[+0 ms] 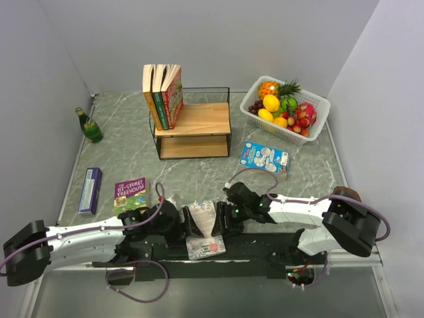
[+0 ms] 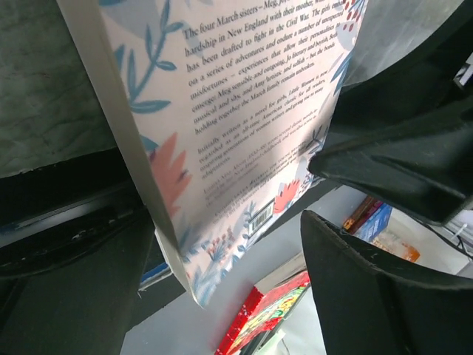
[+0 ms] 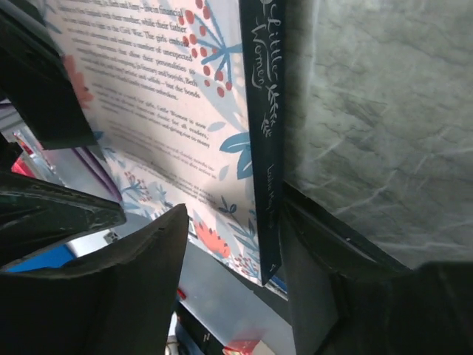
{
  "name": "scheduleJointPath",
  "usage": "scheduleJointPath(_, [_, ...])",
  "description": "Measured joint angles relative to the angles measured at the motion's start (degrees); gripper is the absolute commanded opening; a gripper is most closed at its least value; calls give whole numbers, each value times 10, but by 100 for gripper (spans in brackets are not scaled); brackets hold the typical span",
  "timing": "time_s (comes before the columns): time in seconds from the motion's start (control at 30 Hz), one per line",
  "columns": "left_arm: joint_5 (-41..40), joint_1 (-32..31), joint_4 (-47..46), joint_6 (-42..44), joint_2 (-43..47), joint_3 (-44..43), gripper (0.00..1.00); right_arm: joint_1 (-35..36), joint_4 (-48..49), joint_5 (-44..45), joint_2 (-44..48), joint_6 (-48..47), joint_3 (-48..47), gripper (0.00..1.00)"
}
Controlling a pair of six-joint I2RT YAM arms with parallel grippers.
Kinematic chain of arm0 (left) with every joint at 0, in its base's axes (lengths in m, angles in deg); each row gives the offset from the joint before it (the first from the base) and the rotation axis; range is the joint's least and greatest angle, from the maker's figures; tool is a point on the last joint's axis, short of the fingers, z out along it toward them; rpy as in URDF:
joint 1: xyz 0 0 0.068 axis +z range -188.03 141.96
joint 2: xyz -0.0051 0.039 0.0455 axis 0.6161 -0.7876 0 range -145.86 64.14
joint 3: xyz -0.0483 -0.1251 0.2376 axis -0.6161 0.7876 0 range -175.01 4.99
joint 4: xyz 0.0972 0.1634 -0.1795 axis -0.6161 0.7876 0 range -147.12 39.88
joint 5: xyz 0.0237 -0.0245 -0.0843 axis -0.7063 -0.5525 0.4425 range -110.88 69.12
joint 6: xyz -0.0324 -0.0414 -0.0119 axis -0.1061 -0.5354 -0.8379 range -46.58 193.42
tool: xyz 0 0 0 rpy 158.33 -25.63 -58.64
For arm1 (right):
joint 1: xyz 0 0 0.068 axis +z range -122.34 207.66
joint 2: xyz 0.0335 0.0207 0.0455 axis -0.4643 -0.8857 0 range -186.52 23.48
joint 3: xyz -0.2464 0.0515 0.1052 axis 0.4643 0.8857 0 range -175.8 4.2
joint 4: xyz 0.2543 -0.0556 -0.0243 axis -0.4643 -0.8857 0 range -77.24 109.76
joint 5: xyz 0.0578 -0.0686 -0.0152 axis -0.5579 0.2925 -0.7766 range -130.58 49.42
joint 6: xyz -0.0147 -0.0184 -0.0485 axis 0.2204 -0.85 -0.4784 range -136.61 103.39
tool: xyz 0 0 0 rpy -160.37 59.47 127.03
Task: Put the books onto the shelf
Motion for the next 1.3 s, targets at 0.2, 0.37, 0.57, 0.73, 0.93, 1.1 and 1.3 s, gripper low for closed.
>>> scheduleJointPath(0.2, [3, 0, -49, -10, 35, 43, 72, 0, 21, -16, -21, 3, 10, 50])
scheduleJointPath(0.37, [0, -1, -106, -27, 107, 108, 50, -2, 94, -58, -43, 24, 43, 46])
scheduleJointPath(0.57, [-24, -7, -96, -25, 190, 136, 1, -5, 126, -69, -52, 26, 52, 48])
scheduleJointPath(0.73, [-43, -10, -60, 0, 252, 136, 1, 9, 65, -48, -28, 9, 20, 82])
scheduleJointPath(0.93, [-83, -10, 32, 51, 282, 81, 1, 21, -81, 29, 100, -33, -60, 95])
scheduleJointPath(1.1, [-112, -10, 99, 82, 306, -2, 1, 12, -153, 92, 210, -72, -130, 96])
scheduleJointPath(1.3, [-120, -10, 113, 126, 330, -109, 1, -70, -160, 43, 271, -123, -131, 98])
